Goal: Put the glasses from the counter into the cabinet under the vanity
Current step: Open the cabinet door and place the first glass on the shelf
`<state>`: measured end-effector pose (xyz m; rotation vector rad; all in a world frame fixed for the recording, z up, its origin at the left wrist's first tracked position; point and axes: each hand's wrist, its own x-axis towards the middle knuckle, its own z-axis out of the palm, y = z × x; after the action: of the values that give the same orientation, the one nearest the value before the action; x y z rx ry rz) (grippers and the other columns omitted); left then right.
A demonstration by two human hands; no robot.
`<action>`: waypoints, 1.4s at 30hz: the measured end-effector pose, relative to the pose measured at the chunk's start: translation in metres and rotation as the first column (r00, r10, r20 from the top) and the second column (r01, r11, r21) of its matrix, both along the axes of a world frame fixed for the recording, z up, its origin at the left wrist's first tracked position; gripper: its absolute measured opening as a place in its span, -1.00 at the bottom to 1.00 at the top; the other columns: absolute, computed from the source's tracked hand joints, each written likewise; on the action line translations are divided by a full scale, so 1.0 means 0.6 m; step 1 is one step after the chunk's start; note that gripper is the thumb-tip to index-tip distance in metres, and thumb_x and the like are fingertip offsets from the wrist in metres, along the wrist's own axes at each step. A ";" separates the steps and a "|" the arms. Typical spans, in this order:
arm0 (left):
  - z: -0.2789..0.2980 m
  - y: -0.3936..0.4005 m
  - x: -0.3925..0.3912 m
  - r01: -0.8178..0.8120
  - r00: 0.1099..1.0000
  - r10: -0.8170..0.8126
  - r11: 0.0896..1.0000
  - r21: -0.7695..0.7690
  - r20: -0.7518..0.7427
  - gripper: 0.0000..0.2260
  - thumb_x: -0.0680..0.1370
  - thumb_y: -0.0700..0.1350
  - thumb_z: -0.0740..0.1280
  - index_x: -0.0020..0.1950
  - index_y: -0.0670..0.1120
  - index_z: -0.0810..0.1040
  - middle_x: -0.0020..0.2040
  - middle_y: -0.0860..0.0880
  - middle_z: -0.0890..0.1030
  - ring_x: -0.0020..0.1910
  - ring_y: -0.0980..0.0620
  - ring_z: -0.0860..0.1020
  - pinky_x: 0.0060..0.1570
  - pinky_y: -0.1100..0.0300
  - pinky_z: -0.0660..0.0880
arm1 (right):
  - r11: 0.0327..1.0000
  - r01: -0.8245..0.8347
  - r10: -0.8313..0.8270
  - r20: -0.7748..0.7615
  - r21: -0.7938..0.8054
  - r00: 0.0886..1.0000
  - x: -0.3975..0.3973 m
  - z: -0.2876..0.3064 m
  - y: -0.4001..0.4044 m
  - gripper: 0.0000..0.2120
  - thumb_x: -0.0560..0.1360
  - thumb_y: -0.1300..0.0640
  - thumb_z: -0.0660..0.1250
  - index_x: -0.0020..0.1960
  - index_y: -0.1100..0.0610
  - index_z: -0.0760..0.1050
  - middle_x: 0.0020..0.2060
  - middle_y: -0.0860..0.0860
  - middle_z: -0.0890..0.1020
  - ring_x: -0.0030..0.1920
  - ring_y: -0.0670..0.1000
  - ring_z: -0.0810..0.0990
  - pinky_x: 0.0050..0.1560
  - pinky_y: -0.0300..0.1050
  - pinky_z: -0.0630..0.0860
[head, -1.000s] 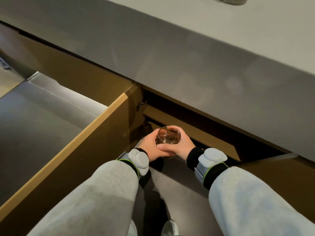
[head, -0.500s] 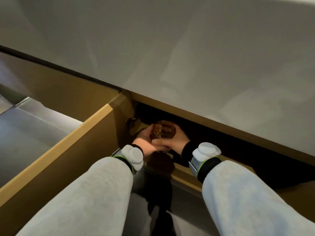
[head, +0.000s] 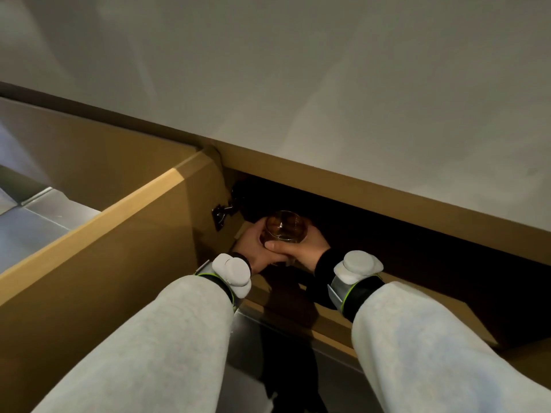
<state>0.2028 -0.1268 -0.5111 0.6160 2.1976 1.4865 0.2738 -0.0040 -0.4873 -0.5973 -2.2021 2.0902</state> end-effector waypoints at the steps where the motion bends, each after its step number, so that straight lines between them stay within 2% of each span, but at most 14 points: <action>1: -0.002 0.000 0.000 -0.006 1.000 0.006 1.000 0.009 0.003 -0.28 0.12 -0.20 0.61 0.25 -0.03 0.48 0.10 -0.01 0.63 0.16 -0.04 0.58 0.25 -0.06 0.50 | 1.000 0.002 -0.002 -0.006 0.005 1.000 -0.002 -0.001 -0.001 -0.36 0.22 0.23 0.59 0.26 0.19 0.46 0.10 0.13 0.64 0.10 0.06 0.63 -0.04 -0.13 0.60; 4: -0.010 0.002 -0.002 -0.018 1.000 0.018 0.999 0.031 0.013 -0.29 0.09 -0.15 0.59 0.23 -0.01 0.50 0.08 0.01 0.64 0.14 -0.02 0.59 0.22 -0.08 0.52 | 1.000 0.011 -0.010 -0.010 0.023 1.000 -0.005 -0.007 0.000 -0.39 0.22 0.22 0.59 0.24 0.18 0.48 0.08 0.13 0.65 0.08 0.06 0.63 -0.03 -0.14 0.60; 8: -0.023 0.007 -0.009 -0.017 0.999 0.016 0.999 0.033 0.029 -0.26 0.09 -0.16 0.60 0.25 0.00 0.50 0.09 -0.02 0.65 0.14 -0.03 0.60 0.19 -0.11 0.53 | 0.999 0.043 -0.043 -0.028 -0.002 0.999 -0.009 -0.020 0.001 -0.41 0.22 0.26 0.58 0.21 0.15 0.48 0.06 0.09 0.64 0.01 -0.03 0.62 -0.03 -0.27 0.56; 11: -0.034 0.006 -0.011 -0.042 0.998 0.041 0.998 0.035 0.038 -0.27 0.08 -0.14 0.60 0.23 0.04 0.50 0.07 0.01 0.66 0.12 -0.01 0.61 0.19 -0.09 0.54 | 0.999 0.047 -0.047 -0.023 -0.007 0.999 -0.011 -0.031 0.002 -0.44 0.23 0.27 0.58 0.19 0.16 0.50 0.08 0.12 0.64 0.07 0.06 0.62 0.11 -0.06 0.57; 14: -0.038 0.010 -0.013 -0.046 0.998 0.045 0.998 0.033 0.047 -0.32 0.11 -0.16 0.59 0.19 0.08 0.49 0.08 0.00 0.65 0.12 -0.02 0.60 0.20 -0.08 0.53 | 0.998 0.058 -0.058 -0.027 0.019 0.998 -0.016 -0.035 0.005 -0.38 0.22 0.24 0.59 0.25 0.17 0.49 0.09 0.11 0.64 0.10 0.05 0.62 0.18 -0.04 0.54; 19: -0.040 0.018 -0.026 -0.047 0.999 0.046 0.999 0.006 0.012 -0.38 0.23 -0.21 0.58 0.24 0.01 0.47 0.00 0.11 0.61 0.10 0.03 0.58 0.04 0.22 0.48 | 0.992 0.100 -0.100 0.002 0.072 0.995 -0.025 -0.042 0.011 -0.35 0.22 0.17 0.59 0.26 0.10 0.45 0.07 0.02 0.62 0.10 0.01 0.59 0.11 -0.18 0.49; 22: -0.044 0.024 -0.040 -0.081 0.996 0.081 0.997 -0.009 0.022 -0.44 0.28 -0.20 0.56 0.23 -0.06 0.45 0.04 0.01 0.62 0.12 -0.04 0.58 0.09 0.12 0.49 | 0.991 0.089 -0.093 0.028 0.104 0.995 -0.025 -0.051 0.018 -0.35 0.27 0.13 0.57 0.31 0.07 0.42 0.13 0.01 0.60 0.08 -0.04 0.56 0.12 -0.20 0.46; 25: -0.044 0.031 -0.052 -0.109 0.993 0.111 0.992 -0.058 0.042 -0.35 0.27 -0.09 0.59 0.28 -0.10 0.40 0.19 -0.09 0.59 0.20 -0.08 0.55 0.24 -0.07 0.48 | 0.984 0.078 -0.088 0.055 0.160 0.995 -0.022 -0.058 0.025 -0.35 0.31 0.07 0.53 0.35 0.06 0.39 0.09 -0.08 0.56 -0.08 -0.21 0.52 -0.08 -0.41 0.40; 26: -0.043 0.033 -0.056 -0.116 0.992 0.120 0.991 -0.066 0.048 -0.34 0.26 -0.07 0.59 0.28 -0.10 0.40 0.21 -0.09 0.58 0.21 -0.09 0.54 0.25 -0.09 0.47 | 0.983 0.079 -0.090 0.060 0.165 0.994 -0.021 -0.060 0.025 -0.35 0.33 0.07 0.51 0.37 0.07 0.37 0.12 -0.08 0.55 -0.05 -0.22 0.52 -0.07 -0.41 0.39; 29: -0.037 0.036 -0.064 -0.143 0.989 0.146 0.985 -0.097 0.034 -0.37 0.26 -0.05 0.59 0.26 -0.08 0.43 0.18 -0.08 0.61 0.18 -0.09 0.56 0.24 -0.06 0.48 | 0.988 0.072 -0.083 0.076 0.134 0.994 -0.021 -0.068 0.024 -0.32 0.37 0.14 0.49 0.42 0.15 0.30 0.34 0.06 0.47 0.27 -0.04 0.46 0.18 -0.25 0.35; 31: -0.031 0.038 -0.067 -0.146 0.988 0.151 0.982 -0.119 0.032 -0.35 0.27 -0.04 0.59 0.29 -0.09 0.43 0.19 -0.08 0.60 0.19 -0.09 0.55 0.25 -0.04 0.47 | 0.991 0.048 -0.060 0.094 0.126 0.994 -0.020 -0.069 0.024 -0.30 0.38 0.15 0.48 0.45 0.17 0.26 0.39 0.10 0.42 0.37 0.03 0.40 0.22 -0.22 0.32; 34: -0.027 0.038 -0.070 -0.159 0.986 0.164 0.979 -0.127 0.035 -0.36 0.29 -0.04 0.58 0.30 -0.11 0.43 0.21 -0.10 0.59 0.21 -0.10 0.54 0.24 -0.01 0.47 | 0.991 0.020 -0.036 0.121 0.130 0.992 -0.017 -0.071 0.025 -0.25 0.38 0.11 0.48 0.47 0.17 0.22 0.42 0.11 0.38 0.41 0.04 0.36 0.30 -0.18 0.30; 38: -0.031 0.034 -0.063 -0.154 0.988 0.153 0.975 -0.160 -0.018 -0.34 0.30 -0.09 0.57 0.32 -0.14 0.37 0.25 -0.14 0.56 0.25 -0.14 0.52 0.25 -0.03 0.45 | 0.993 0.041 -0.052 0.106 0.107 0.993 -0.011 -0.069 0.029 -0.29 0.39 0.15 0.47 0.45 0.19 0.24 0.41 0.11 0.39 0.40 0.04 0.37 0.27 -0.22 0.30; 42: -0.038 0.021 -0.052 -0.228 0.974 0.228 0.971 -0.070 -0.005 -0.30 0.29 -0.07 0.57 0.35 -0.13 0.34 0.29 -0.12 0.52 0.29 -0.13 0.48 0.21 0.04 0.42 | 0.993 0.048 -0.058 0.092 0.109 0.994 -0.002 -0.067 0.029 -0.38 0.42 0.18 0.43 0.42 0.18 0.30 0.38 0.09 0.42 0.38 0.02 0.39 0.24 -0.26 0.30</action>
<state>0.1718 -0.1145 -0.5340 0.3467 2.3724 1.5098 0.2727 0.0134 -0.5274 -0.7523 -2.3034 1.9433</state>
